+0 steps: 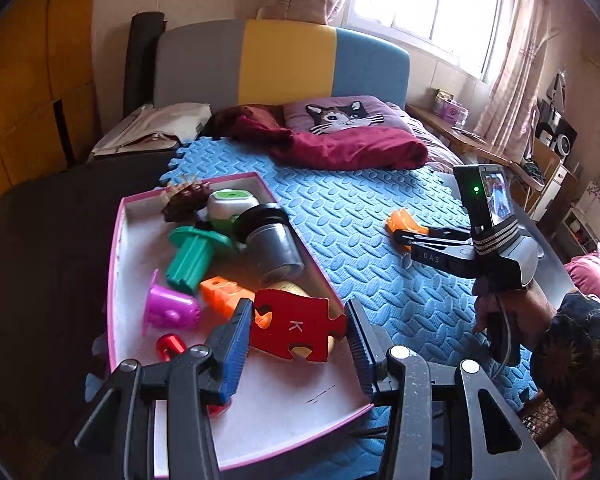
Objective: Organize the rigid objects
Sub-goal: 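Carry the puzzle piece into the tray and open the left gripper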
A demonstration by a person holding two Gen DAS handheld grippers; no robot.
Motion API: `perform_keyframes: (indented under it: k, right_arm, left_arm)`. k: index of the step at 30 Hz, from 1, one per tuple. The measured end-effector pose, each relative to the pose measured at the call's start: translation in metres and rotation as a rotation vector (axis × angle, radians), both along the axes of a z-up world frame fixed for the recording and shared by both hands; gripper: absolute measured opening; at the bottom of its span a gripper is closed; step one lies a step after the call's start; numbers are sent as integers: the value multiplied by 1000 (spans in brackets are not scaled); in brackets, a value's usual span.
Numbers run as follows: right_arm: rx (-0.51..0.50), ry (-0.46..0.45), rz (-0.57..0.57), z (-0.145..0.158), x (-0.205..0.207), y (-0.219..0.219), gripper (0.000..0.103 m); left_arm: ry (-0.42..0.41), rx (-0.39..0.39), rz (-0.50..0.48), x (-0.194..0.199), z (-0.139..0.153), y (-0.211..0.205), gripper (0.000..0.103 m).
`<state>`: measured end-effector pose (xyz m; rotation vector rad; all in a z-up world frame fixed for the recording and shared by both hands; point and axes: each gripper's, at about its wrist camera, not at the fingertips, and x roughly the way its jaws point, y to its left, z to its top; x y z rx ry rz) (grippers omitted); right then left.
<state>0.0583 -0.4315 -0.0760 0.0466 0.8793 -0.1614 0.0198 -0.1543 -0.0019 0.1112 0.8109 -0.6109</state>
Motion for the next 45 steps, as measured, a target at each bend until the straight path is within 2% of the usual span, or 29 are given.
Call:
perform_keyframes:
  k: [4, 7, 11, 19, 22, 25, 34, 37, 45]
  right_arm:
    - [39, -3, -4, 0, -1, -7, 37]
    - [15, -1, 2, 0, 0, -3, 37]
    - [-1, -2, 27, 0, 0, 3, 27]
    - [5, -3, 30, 0, 1, 4, 26]
    - [5, -3, 30, 0, 0, 4, 26]
    - [10, -4, 30, 0, 1, 4, 26]
    - [23, -5, 30, 0, 1, 2, 26]
    - [21, -5, 31, -1, 1, 2, 26]
    - [26, -5, 30, -1, 1, 1, 26]
  left_arm:
    - [9, 0, 26, 1, -3, 14, 47]
    - [23, -15, 47, 4, -5, 28, 47]
    - [58, -59, 97, 15, -6, 59, 47]
    - [110, -134, 219, 33, -6, 119, 47]
    - [151, -174, 212, 35, -11, 125, 47]
    - [189, -207, 154, 33, -15, 113, 47]
    - [184, -148, 25, 30, -17, 57, 47]
    - [179, -125, 10, 36, -21, 44, 47]
    - [165, 7, 47, 59, -50, 30, 48]
